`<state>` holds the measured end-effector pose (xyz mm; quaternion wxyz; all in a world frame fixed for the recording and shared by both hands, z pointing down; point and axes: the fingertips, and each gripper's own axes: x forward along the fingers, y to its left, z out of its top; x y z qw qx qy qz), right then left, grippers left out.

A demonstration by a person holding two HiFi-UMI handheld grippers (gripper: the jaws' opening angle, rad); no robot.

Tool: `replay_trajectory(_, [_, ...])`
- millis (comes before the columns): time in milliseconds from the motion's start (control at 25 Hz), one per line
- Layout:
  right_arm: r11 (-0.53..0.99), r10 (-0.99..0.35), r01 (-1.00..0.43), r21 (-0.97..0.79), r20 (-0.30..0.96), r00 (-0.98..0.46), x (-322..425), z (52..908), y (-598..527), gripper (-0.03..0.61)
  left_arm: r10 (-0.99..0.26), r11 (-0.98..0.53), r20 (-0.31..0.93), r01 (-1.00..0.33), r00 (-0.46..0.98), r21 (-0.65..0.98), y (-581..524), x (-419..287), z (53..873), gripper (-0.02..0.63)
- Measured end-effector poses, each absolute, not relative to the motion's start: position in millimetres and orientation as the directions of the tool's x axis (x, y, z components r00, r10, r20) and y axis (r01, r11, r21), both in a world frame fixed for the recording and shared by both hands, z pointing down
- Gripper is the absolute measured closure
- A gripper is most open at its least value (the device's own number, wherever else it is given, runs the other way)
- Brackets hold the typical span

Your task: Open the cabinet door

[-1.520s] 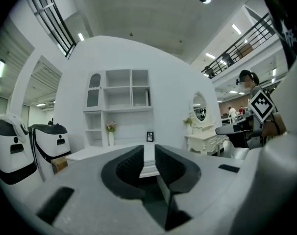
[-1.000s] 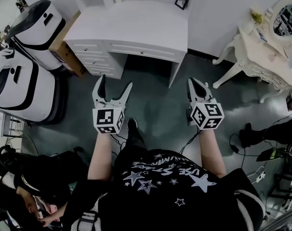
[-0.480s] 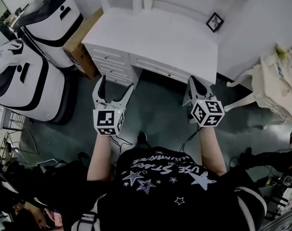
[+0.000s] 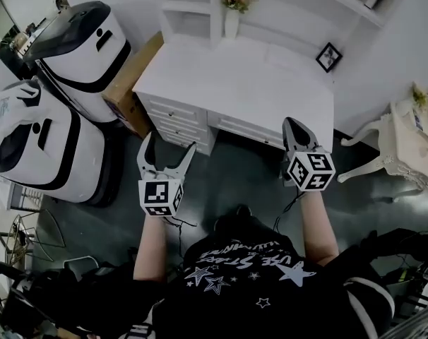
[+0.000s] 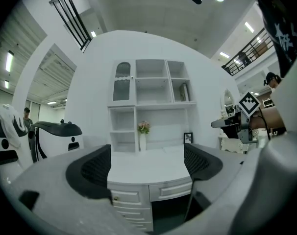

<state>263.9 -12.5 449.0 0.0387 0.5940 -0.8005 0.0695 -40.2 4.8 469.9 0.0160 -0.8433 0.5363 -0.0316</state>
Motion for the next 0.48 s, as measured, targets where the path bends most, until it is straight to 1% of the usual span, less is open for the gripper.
replay_trajectory(240, [0.295, -0.937, -0.953, -0.071, 0.170, -0.303, 253, 470, -45, 0.572, -0.912, -0.411, 0.036, -0.910, 0.410, -0.059, -23, -50, 474, 0.152])
replay_trajectory(480, [0.332, -0.931, -0.940, -0.075, 0.134, -0.340, 236, 466, -106, 0.572, -0.920, -0.390, 0.002, -0.917, 0.392, -0.080, -72, -65, 460, 0.152])
